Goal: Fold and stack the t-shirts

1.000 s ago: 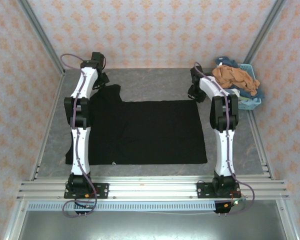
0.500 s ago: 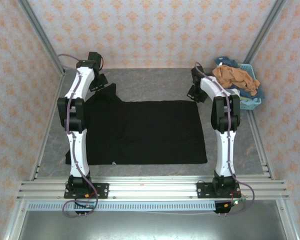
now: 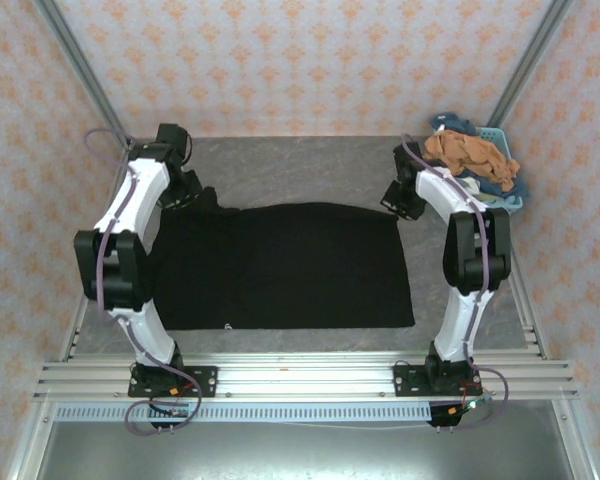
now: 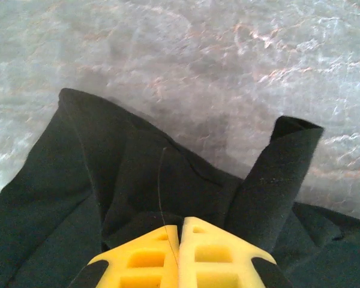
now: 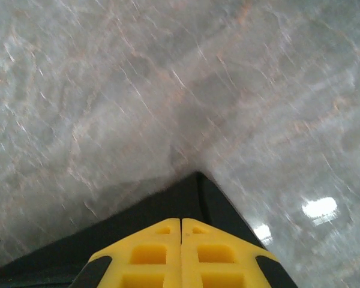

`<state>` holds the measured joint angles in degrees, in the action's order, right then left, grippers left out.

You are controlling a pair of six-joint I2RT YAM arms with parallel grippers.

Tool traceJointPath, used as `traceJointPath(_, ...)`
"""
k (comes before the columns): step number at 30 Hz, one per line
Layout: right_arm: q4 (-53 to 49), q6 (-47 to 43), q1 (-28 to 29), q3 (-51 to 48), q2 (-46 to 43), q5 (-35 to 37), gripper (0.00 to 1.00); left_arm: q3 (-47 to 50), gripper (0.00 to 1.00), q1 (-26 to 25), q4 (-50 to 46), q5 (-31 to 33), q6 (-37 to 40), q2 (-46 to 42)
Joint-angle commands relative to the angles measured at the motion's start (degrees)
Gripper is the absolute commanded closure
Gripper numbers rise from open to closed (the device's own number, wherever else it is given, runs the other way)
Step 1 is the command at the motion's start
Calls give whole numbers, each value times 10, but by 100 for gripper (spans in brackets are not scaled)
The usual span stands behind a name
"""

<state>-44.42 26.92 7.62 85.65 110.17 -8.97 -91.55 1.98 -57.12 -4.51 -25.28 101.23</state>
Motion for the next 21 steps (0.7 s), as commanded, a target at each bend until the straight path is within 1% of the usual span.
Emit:
traceJointPath(1, 4, 22, 2, -49, -53, 19, 100, 63, 100, -2, 22, 38, -31, -78)
traceJointPath(7, 6, 41, 4, -126, -102, 34, 100, 159, 100, -3, -1, 78, -50, -165)
traceJointPath(9, 2, 42, 5, -140, -110, 37, 100, 190, 100, -3, -14, 95, -76, -191)
traceJointPath(13, 1, 48, 8, -174, -132, 31, 100, 266, 100, -3, -21, 91, -116, -247)
traceJointPath(16, -4, 53, 14, -194, -151, 35, 100, 309, 100, -4, -31, 107, -145, -285)
traceJointPath(18, -7, 57, 16, -207, -162, 40, 100, 328, 100, -4, -30, 116, -154, -307)
traceJointPath(21, -13, 59, 20, -224, -174, 47, 100, 346, 100, -4, -32, 112, -159, -322)
